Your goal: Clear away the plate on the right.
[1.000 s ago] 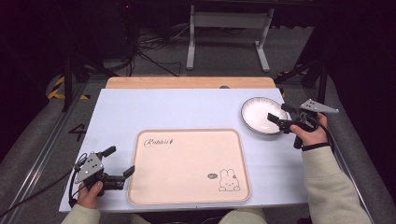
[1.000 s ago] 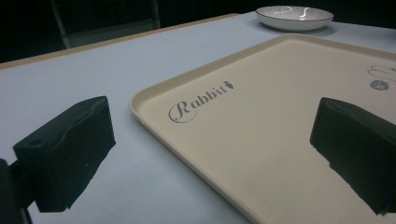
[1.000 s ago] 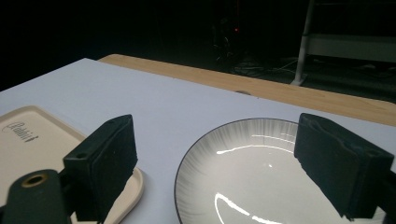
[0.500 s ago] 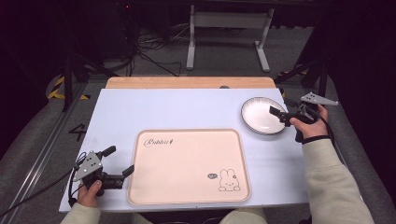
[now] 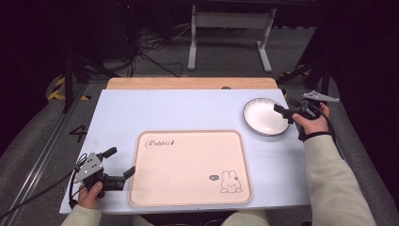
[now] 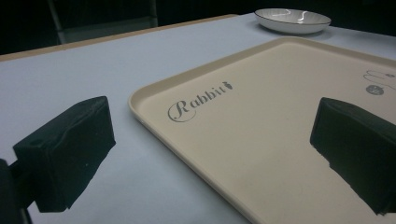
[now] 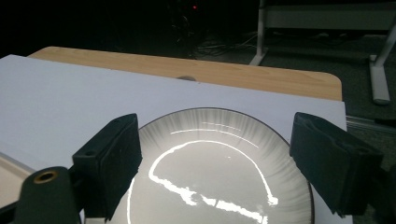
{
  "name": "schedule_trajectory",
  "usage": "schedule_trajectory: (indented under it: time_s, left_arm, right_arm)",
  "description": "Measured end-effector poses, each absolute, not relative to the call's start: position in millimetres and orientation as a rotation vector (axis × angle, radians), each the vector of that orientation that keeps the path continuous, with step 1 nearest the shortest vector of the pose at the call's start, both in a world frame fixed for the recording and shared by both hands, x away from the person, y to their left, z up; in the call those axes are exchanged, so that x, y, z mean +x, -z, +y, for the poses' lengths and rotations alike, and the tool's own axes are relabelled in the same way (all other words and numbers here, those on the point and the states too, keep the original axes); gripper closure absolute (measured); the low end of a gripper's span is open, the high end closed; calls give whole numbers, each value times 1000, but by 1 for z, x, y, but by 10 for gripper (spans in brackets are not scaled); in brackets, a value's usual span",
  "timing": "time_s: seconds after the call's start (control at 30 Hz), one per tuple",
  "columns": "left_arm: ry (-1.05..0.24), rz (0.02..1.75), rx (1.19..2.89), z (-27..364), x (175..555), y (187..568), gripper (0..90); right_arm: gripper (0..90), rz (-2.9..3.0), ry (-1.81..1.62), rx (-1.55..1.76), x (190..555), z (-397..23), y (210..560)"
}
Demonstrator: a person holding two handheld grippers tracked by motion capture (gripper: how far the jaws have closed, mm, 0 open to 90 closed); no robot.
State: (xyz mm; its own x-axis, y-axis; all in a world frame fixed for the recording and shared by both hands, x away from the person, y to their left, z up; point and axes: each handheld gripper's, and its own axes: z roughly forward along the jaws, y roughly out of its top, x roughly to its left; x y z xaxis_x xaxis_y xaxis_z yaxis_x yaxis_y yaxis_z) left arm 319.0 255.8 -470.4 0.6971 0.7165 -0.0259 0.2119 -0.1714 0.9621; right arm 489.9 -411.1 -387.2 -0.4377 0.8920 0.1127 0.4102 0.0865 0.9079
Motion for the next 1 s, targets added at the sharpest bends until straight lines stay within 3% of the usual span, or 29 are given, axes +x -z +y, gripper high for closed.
schedule_trajectory:
  time_s: [1.0]
  left_arm:
    - [-530,747,1730,256,319,470,3]
  right_arm:
    - [352,1851,-1126,1652,517,-434,430]
